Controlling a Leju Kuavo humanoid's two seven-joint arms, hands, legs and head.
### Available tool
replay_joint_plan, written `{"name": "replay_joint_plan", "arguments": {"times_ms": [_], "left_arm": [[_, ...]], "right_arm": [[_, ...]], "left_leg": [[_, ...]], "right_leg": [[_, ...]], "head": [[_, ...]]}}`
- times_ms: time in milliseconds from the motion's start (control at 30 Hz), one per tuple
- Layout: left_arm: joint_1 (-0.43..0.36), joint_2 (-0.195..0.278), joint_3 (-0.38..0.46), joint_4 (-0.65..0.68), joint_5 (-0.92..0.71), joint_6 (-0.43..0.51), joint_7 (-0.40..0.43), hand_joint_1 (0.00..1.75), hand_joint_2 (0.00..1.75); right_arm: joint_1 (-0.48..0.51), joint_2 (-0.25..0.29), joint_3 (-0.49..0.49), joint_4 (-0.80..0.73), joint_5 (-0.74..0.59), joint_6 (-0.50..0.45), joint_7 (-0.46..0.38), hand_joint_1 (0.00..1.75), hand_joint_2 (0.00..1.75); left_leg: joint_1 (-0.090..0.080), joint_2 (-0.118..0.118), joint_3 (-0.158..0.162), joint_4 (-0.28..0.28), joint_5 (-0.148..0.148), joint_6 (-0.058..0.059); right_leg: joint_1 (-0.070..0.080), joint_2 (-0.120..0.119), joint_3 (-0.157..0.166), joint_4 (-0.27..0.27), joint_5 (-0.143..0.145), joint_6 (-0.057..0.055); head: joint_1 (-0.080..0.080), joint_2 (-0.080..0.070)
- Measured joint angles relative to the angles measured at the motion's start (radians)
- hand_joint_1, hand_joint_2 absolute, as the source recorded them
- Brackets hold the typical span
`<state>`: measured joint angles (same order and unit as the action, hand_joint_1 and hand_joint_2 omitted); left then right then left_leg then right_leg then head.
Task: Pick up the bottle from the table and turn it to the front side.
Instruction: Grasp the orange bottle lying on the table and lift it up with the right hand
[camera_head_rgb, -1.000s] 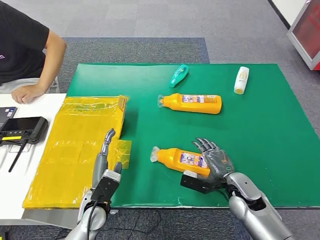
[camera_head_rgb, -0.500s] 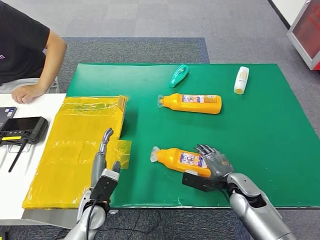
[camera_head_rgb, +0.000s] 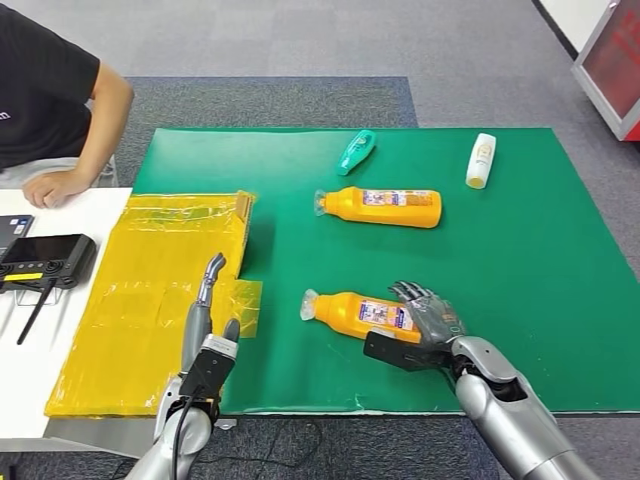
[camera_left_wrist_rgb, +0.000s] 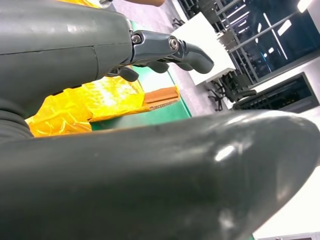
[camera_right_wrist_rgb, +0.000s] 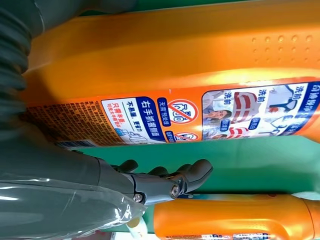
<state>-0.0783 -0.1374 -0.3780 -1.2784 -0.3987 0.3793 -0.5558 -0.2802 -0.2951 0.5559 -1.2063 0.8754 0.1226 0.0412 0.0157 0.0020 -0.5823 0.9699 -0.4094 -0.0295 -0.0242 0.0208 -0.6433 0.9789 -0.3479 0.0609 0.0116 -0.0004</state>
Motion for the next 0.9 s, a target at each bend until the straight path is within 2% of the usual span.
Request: {"name": "replay_joint_plan", "arguments": {"times_ms": [167, 533, 667, 733, 900], "left_arm": [[-0.002, 0.003, 0.000, 0.004, 0.004, 0.014, -0.001, 0.00, 0.00], [-0.001, 0.011, 0.000, 0.004, 0.003, 0.020, 0.007, 0.00, 0.00], [0.000, 0.014, 0.000, 0.004, 0.001, 0.022, 0.010, 0.00, 0.00], [0.000, 0.014, 0.000, 0.004, 0.001, 0.022, 0.011, 0.00, 0.00], [0.000, 0.015, 0.000, 0.004, 0.000, 0.023, 0.013, 0.00, 0.00]], "right_arm": [[-0.019, 0.007, 0.014, 0.026, 0.017, 0.010, 0.063, 0.00, 1.75], [-0.020, 0.013, 0.023, 0.031, 0.042, -0.008, 0.123, 0.03, 1.75], [-0.019, 0.018, 0.020, 0.035, 0.050, -0.024, 0.118, 1.69, 1.75], [-0.018, 0.022, 0.017, 0.037, 0.052, -0.037, 0.097, 1.75, 1.75], [-0.015, 0.035, 0.007, 0.042, 0.053, -0.066, 0.059, 1.75, 1.75]], "left_leg": [[0.000, 0.000, 0.001, 0.000, 0.001, 0.000], [0.000, 0.000, 0.002, 0.000, 0.001, 0.000], [0.000, 0.000, 0.002, 0.000, 0.001, 0.000], [0.000, 0.000, 0.002, 0.000, 0.001, 0.000], [0.000, 0.000, 0.002, 0.000, 0.001, 0.000]], "right_leg": [[0.000, 0.000, 0.001, 0.000, 0.000, 0.000], [0.000, 0.000, 0.002, -0.001, 0.001, 0.001], [0.000, 0.000, 0.002, -0.001, 0.001, 0.001], [0.000, 0.000, 0.002, -0.001, 0.001, 0.001], [0.000, 0.000, 0.002, 0.000, 0.001, 0.001]], "head": [[0.000, 0.000], [0.000, 0.000], [0.000, 0.000], [0.000, 0.000], [0.000, 0.000]]}}
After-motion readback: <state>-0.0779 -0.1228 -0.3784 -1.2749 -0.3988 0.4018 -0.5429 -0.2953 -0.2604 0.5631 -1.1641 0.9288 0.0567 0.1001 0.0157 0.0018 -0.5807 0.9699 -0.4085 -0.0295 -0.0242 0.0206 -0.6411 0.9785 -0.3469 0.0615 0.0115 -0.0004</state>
